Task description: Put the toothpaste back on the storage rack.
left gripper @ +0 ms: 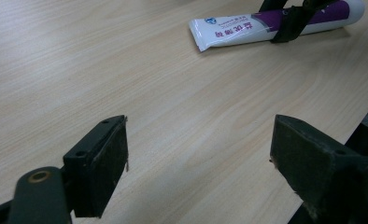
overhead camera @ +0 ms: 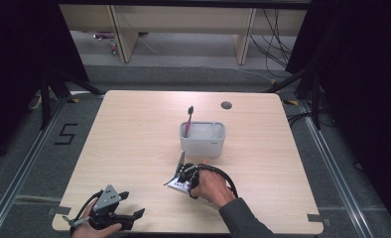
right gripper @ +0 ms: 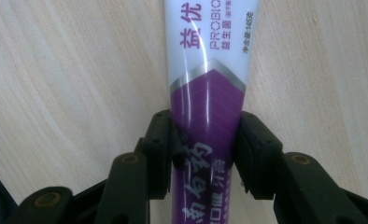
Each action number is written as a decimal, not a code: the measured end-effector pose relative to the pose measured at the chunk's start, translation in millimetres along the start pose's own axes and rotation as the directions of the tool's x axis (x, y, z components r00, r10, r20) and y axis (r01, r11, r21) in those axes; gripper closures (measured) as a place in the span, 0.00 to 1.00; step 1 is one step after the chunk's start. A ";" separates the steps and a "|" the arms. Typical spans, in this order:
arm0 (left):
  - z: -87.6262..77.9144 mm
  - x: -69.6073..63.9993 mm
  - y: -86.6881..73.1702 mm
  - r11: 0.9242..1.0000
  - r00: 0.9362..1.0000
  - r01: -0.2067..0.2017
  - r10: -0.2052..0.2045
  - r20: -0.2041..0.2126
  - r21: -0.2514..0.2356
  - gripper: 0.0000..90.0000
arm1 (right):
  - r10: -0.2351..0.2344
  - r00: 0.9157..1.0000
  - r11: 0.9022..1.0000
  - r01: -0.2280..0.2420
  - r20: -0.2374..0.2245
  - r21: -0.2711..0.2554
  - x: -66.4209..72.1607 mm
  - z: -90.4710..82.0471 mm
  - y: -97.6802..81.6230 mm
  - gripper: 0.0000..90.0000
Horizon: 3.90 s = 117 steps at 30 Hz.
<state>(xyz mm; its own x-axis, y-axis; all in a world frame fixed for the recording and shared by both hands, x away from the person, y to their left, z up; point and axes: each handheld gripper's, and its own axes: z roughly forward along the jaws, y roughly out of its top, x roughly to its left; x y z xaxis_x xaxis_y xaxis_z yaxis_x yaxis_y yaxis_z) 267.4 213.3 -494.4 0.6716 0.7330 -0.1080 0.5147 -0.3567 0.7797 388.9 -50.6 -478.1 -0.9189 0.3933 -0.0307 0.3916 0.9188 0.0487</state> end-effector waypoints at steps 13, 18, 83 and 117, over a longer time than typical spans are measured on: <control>-0.4 0.8 0.3 1.000 1.000 0.000 0.000 -0.001 -0.003 0.21 | -0.007 1.000 0.998 0.006 -0.011 -0.058 -5.0 -5.0 -6.3 0.73; 0.7 -0.3 0.1 1.000 1.000 0.016 -0.017 -0.002 -0.018 0.21 | 0.026 1.000 0.996 -0.027 -0.016 -0.090 -3.3 -10.7 -11.6 0.75; 1.2 -0.1 0.1 1.000 1.000 0.003 -0.003 -0.005 -0.003 0.21 | 0.274 0.955 0.516 -0.244 -0.112 -0.821 -62.1 -121.1 -83.9 0.77; 0.8 -1.1 0.6 1.000 1.000 0.013 -0.012 0.006 -0.022 0.21 | 0.383 0.920 0.422 -0.258 -0.087 -0.869 -117.9 -140.0 -37.1 0.77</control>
<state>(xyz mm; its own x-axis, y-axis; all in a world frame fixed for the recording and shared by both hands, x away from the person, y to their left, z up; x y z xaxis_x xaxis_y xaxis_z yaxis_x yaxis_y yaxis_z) 267.4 211.9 -494.4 0.6683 0.7339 -0.1214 0.5113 -0.3347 0.7916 476.1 -135.6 -336.6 -0.6992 0.7107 0.0772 0.3612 0.2580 0.8961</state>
